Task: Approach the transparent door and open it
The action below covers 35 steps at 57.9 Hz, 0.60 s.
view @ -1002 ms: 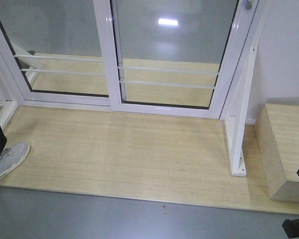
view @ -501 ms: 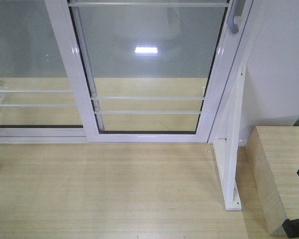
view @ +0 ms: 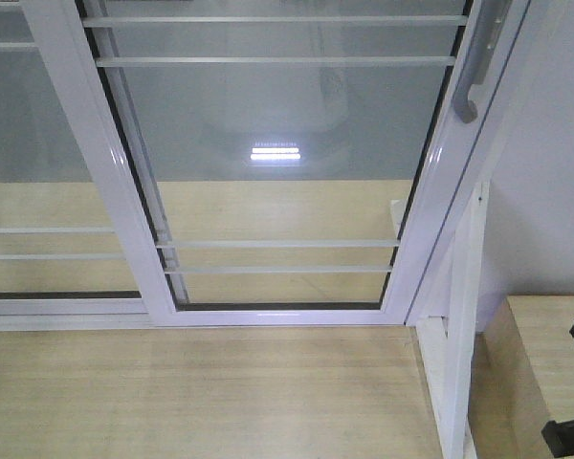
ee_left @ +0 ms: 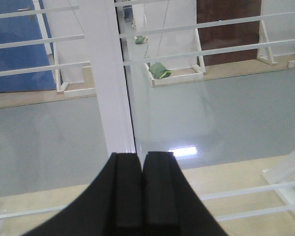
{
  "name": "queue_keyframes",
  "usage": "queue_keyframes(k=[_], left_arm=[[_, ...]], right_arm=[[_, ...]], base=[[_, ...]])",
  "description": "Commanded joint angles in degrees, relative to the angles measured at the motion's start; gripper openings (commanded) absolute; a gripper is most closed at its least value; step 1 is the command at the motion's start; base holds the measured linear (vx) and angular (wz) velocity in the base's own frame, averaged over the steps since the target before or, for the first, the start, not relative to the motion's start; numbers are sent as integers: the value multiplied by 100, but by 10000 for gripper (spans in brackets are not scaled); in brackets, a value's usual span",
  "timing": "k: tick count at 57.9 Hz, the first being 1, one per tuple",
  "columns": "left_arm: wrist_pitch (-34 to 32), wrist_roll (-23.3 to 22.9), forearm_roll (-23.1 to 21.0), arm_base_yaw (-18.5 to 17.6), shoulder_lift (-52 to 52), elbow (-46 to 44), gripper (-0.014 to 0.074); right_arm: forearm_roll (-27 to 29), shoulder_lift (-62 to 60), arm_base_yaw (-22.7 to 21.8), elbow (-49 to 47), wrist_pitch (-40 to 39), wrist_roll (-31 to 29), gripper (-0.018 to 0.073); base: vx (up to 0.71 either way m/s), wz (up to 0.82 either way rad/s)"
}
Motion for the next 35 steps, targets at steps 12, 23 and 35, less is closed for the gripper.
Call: queue_keyframes(k=[12,23,35], left_arm=[[-467,0,-47,-17,-73,142,0],[-467,0,-47,-17,-73,142,0],[-467,0,-47,-17,-73,142,0]], right_arm=[[-44,-84,-30,81,-470,-6,2],[-44,-84,-30,81,-470,-6,2],[-44,-84,-25,81,-458,-6,2]], base=[[26,6],[17,2],[11,-4]])
